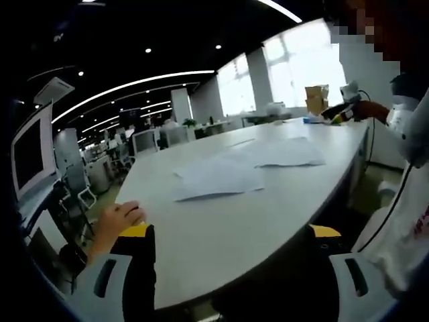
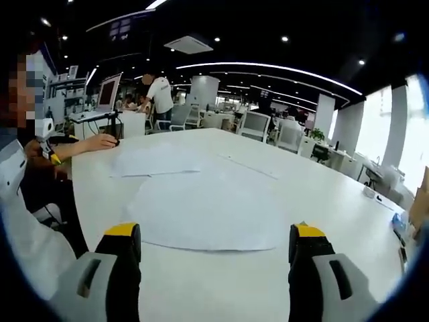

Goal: Organize the stack of printing papers by aligning and flattening the scattered papers on the table

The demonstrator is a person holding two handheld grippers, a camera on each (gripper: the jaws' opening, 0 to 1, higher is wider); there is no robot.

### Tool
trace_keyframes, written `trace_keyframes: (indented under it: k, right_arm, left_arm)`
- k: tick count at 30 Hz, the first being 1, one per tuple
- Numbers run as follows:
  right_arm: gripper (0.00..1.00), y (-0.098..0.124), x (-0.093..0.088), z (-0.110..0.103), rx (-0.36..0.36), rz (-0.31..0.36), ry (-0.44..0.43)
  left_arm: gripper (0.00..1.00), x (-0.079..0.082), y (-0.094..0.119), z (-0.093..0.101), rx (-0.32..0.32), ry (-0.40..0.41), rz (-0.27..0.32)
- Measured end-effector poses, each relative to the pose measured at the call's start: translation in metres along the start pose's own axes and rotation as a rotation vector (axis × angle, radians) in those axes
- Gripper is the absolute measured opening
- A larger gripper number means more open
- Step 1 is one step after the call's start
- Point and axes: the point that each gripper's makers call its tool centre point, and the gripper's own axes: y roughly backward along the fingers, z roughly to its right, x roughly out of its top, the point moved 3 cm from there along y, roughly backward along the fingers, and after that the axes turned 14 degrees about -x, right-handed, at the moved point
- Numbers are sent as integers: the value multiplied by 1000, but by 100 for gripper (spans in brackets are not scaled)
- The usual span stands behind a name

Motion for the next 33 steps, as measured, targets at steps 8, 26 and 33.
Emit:
trace_keyframes:
  k: [8,26,33]
  right_arm:
    - [86,-7,0,0,-2,-11,0]
    - [86,-23,-4,0,-7,-51,22]
    - [86,-28,-10,5,-10,-57,13]
  left_arm:
    - [95,1,-5,-3,-4,-4,5]
    - [95,-5,0,-7,4,11,12]
    - [94,-5,-8,-6,1,17,2]
